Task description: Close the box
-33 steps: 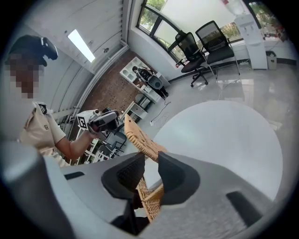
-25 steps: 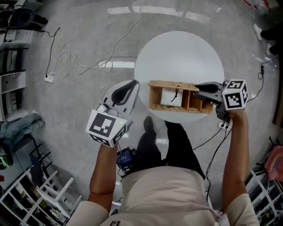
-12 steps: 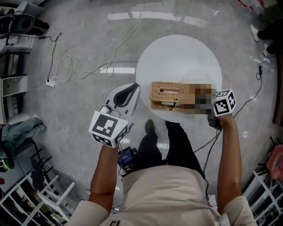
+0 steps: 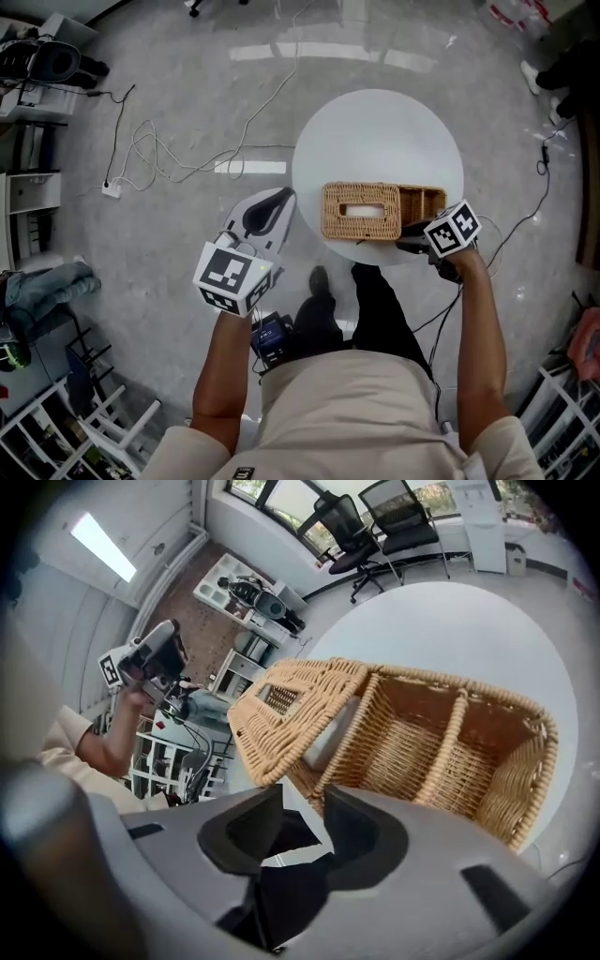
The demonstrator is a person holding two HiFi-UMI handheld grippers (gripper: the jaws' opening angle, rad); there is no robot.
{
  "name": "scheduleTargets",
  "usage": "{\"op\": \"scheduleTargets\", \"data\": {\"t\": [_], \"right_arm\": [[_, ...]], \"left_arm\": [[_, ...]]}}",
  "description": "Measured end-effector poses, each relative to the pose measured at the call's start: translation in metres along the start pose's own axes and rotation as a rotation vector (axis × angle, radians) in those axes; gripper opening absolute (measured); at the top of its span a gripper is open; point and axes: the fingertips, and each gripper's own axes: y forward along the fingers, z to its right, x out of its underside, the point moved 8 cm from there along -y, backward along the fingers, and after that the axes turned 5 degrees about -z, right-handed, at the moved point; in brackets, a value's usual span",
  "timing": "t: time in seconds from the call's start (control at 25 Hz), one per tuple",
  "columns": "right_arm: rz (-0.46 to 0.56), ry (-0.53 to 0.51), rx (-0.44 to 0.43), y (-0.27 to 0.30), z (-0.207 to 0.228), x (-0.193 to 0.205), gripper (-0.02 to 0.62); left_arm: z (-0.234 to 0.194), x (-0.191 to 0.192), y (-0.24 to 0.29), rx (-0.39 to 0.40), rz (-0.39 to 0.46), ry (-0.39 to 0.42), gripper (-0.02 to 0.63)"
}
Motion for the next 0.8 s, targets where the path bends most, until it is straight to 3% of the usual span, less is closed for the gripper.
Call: {"op": "scheduleTargets", "data": {"t": [0.16,0.56,0.8], "right_arm": [[-0.001,0.021,0.023,-0.002,-0.01,0.004,0.124],[-0.113,0.032,0.202,-0.017,-0.029,0.022,0.13],[-0.078,0.008,0.299,-0.038,-0.05,0.024,0.12]], "left_arm": [[0.004,-0.008,-0.015,0.005,0.01,0.009,0.021],[0.017,-0.038,-0.051,0.016,0.055,0.059,0.021],[0.026,-0.057,-0.076,0.014,0.1,0.089,0.021]]}}
